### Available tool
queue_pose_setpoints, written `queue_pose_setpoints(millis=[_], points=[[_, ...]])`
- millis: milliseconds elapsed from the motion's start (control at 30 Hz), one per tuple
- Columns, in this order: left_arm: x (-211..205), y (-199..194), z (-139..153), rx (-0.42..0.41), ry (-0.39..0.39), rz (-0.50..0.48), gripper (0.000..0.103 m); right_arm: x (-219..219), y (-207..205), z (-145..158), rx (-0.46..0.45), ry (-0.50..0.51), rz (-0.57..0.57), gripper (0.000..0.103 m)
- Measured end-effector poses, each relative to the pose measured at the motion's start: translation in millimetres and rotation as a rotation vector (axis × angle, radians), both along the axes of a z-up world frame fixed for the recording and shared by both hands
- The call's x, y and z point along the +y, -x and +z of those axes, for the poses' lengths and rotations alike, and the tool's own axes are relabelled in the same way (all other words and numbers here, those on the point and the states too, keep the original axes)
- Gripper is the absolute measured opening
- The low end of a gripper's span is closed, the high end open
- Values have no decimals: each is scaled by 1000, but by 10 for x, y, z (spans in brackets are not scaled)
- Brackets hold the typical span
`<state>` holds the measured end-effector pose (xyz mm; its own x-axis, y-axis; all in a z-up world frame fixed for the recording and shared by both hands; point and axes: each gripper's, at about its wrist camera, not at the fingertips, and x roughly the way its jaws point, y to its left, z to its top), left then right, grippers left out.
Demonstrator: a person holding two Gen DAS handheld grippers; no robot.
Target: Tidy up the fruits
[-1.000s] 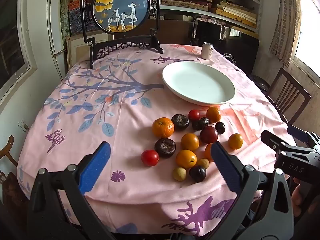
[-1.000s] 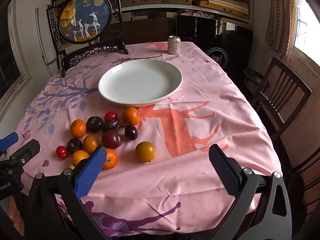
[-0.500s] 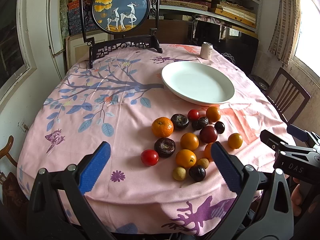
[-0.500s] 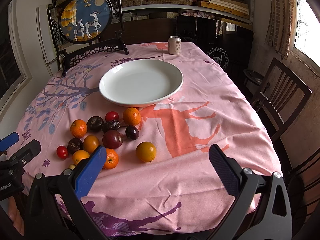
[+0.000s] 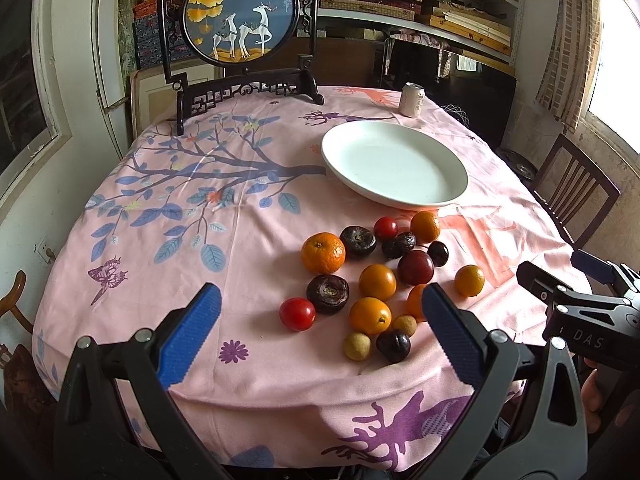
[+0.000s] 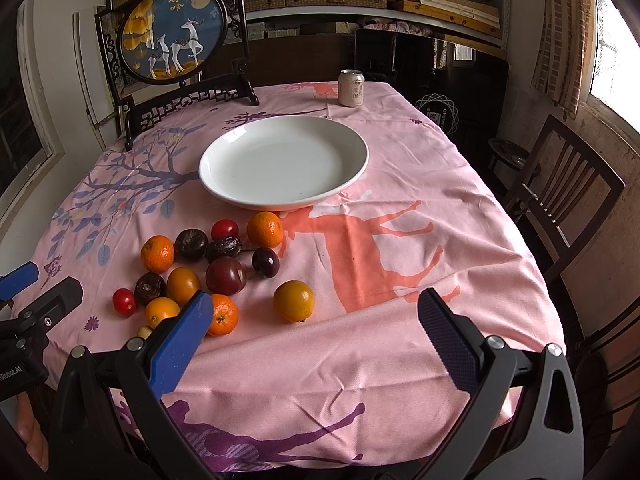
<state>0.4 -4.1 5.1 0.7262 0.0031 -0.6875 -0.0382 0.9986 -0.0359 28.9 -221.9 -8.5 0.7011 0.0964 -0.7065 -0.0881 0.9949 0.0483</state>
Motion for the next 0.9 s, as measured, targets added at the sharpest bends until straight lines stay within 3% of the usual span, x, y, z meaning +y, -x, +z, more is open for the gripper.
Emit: queue_pose_setpoints(millis=[900], points=[[-7, -5, -7, 2, 2, 1, 101, 13, -3, 7, 1, 1, 1, 102]])
